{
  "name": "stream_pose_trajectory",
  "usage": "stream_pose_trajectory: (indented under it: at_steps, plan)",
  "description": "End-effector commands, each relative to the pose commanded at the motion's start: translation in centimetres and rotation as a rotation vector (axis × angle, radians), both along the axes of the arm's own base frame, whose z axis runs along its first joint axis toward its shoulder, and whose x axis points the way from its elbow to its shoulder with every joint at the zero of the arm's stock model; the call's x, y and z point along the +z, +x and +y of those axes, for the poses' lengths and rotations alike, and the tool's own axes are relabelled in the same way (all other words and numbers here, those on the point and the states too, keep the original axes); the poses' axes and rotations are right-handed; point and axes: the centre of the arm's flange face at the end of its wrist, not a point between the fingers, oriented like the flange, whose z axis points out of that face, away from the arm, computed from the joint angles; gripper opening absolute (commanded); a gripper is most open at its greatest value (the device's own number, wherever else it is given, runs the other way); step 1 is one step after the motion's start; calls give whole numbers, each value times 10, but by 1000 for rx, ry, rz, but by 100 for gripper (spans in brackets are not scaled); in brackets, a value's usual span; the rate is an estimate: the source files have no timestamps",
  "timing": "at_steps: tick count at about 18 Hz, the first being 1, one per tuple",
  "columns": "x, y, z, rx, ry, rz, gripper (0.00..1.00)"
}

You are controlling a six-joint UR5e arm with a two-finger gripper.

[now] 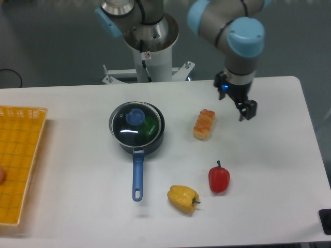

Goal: Close the pot lid

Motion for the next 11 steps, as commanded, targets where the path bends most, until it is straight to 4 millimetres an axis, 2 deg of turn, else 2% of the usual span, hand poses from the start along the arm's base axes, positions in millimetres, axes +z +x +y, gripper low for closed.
stream_pose_trajectory:
  at_steps: [4,7,11]
  plan:
    - [-17,-31,3,-8,-1,-7,100]
    - [-24,-47,-1,-87,-3,-14,100]
    - [-30,-54,-4,-115,0,-13,100]
